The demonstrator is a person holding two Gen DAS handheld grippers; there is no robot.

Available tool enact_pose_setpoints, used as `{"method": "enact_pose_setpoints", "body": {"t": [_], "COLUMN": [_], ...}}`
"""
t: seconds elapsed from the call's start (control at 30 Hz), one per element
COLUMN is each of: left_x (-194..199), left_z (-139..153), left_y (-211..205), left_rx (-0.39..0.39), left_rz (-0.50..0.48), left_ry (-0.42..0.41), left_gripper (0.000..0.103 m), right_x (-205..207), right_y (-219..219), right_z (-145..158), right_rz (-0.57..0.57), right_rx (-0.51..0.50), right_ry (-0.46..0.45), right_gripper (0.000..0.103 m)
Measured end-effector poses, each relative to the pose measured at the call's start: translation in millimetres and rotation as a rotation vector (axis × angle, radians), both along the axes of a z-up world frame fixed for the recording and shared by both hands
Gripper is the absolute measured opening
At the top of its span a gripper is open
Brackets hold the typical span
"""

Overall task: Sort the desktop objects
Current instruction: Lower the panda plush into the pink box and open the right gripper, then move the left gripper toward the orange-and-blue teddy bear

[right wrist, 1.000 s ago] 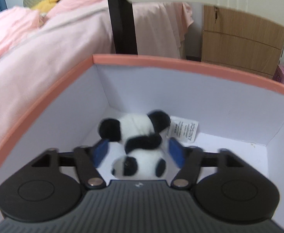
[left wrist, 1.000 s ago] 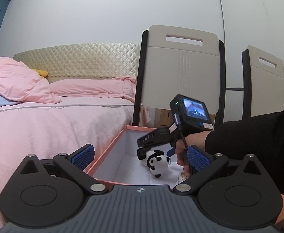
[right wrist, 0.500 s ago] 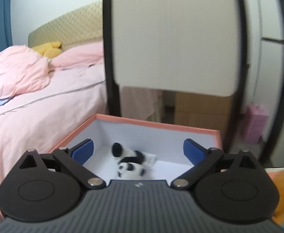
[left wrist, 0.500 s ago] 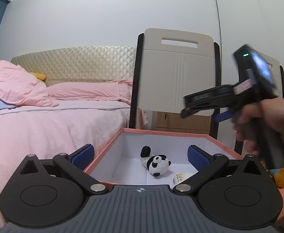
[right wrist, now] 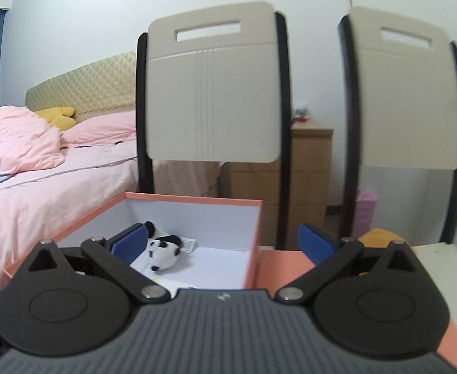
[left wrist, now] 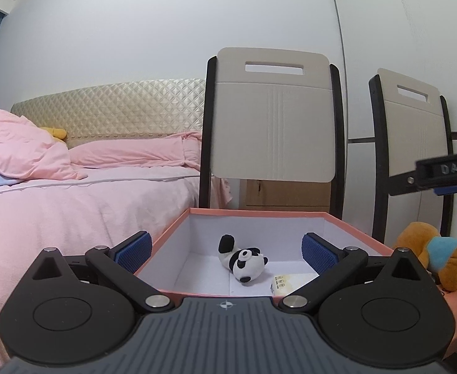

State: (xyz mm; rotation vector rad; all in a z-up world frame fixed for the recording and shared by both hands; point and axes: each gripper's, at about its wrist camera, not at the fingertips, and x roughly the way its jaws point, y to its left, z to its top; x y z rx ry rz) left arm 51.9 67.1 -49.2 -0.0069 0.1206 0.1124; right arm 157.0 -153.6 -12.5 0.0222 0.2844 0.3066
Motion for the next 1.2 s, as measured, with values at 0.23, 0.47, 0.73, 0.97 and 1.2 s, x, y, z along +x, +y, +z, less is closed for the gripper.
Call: {"method": "enact_pose_setpoints", "body": {"t": [0.23, 0.47, 0.73, 0.97, 1.2], "left_x": [-1, -3, -6, -9, -10], "left_z": [-2, -3, -5, -6, -6], "left_y": [-4, -7, -17, -19, -24], "left_rx": [0.010, 0.014, 0.037, 0.042, 0.051], "left_rz": [-0.003, -0.010, -0.026, -0.029, -0.033], "left_ry": [-0.002, -0.004, -0.006, -0.009, -0.011], "left_gripper": [0.103, 0.103, 0.103, 0.103, 0.103], "right_x": [-28, -36, -46, -50, -52], "right_y": [-19, -25, -23, -26, -26], "right_z": [-19, -35, -39, -37, -38], "right_rz": [-0.047, -0.063, -0.038, -0.047, -0.048], "right_rx": [-0.003, -0.010, -0.005, 0.055, 0.040], "right_ry": [-0.059, -0.086, -0.116, -0.131, -0.130], "right_gripper": [0.103, 0.103, 0.103, 0.103, 0.103]}}
